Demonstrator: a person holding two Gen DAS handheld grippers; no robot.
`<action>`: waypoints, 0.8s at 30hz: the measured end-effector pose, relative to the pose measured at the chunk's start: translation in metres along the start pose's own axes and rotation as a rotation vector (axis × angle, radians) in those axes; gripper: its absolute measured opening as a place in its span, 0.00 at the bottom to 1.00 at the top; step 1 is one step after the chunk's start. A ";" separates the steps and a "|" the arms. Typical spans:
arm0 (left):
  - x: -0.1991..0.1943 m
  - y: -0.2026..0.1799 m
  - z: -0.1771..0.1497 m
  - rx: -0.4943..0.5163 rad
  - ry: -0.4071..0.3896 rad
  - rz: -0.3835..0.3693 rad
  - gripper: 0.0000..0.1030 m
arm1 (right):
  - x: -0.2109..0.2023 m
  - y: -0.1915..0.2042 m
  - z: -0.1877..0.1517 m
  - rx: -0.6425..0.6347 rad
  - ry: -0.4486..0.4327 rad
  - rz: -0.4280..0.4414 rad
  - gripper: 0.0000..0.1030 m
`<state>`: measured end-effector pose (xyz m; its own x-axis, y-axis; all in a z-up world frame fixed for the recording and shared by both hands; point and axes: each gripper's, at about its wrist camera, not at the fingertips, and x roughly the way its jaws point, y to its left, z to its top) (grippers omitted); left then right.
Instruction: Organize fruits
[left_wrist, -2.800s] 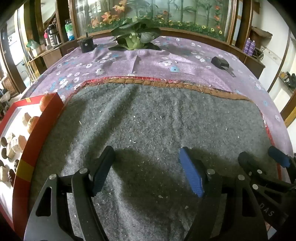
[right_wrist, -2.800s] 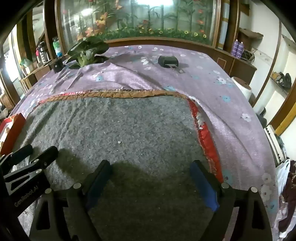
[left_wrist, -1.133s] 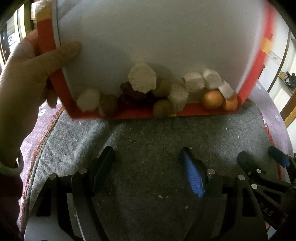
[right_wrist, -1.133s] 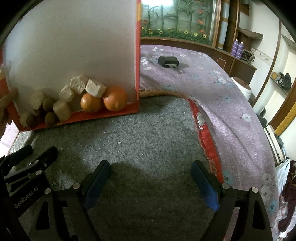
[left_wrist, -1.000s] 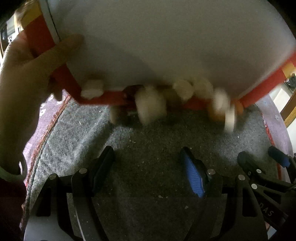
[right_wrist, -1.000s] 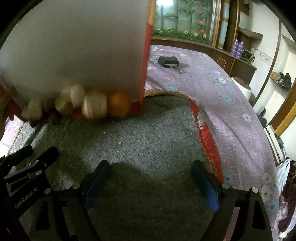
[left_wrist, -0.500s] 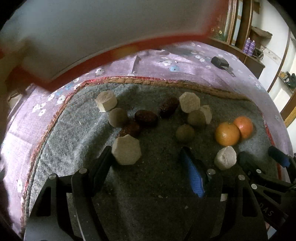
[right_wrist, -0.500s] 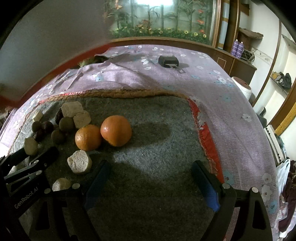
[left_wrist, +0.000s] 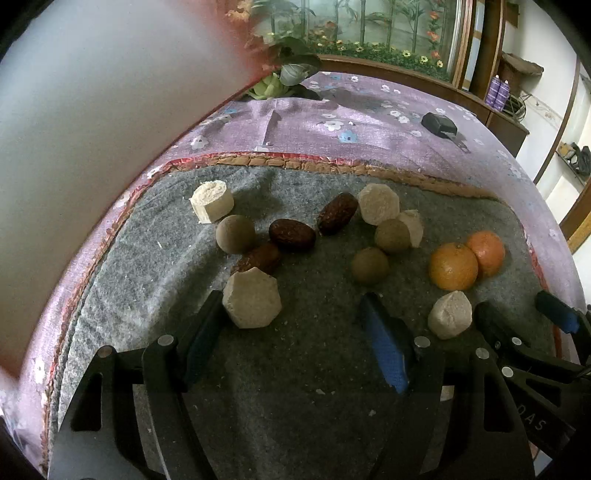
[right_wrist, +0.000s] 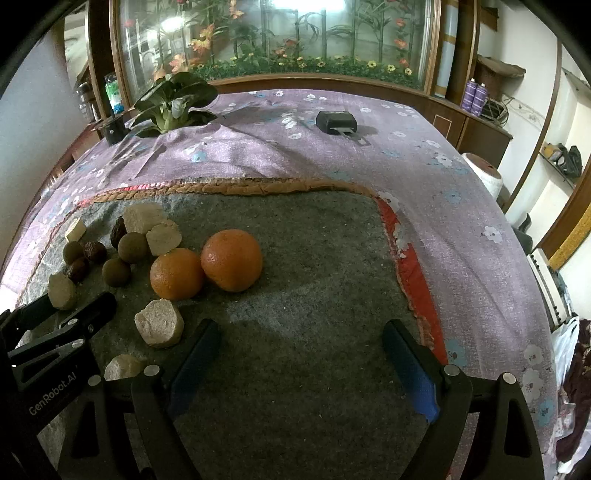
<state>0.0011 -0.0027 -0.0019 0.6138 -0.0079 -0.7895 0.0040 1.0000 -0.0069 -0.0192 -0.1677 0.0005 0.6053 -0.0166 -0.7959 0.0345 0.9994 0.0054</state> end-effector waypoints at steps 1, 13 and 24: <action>0.000 0.000 0.000 0.000 0.000 0.000 0.73 | 0.000 0.000 0.000 0.000 0.000 0.000 0.87; 0.000 0.000 0.000 0.000 0.000 0.000 0.73 | 0.001 0.001 0.000 -0.002 0.000 -0.002 0.87; 0.000 0.000 0.000 0.000 0.000 0.000 0.73 | 0.000 0.000 0.000 -0.003 0.002 0.009 0.87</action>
<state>0.0012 -0.0028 -0.0020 0.6136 -0.0079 -0.7895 0.0039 1.0000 -0.0070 -0.0193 -0.1680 0.0002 0.6043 -0.0076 -0.7967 0.0271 0.9996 0.0110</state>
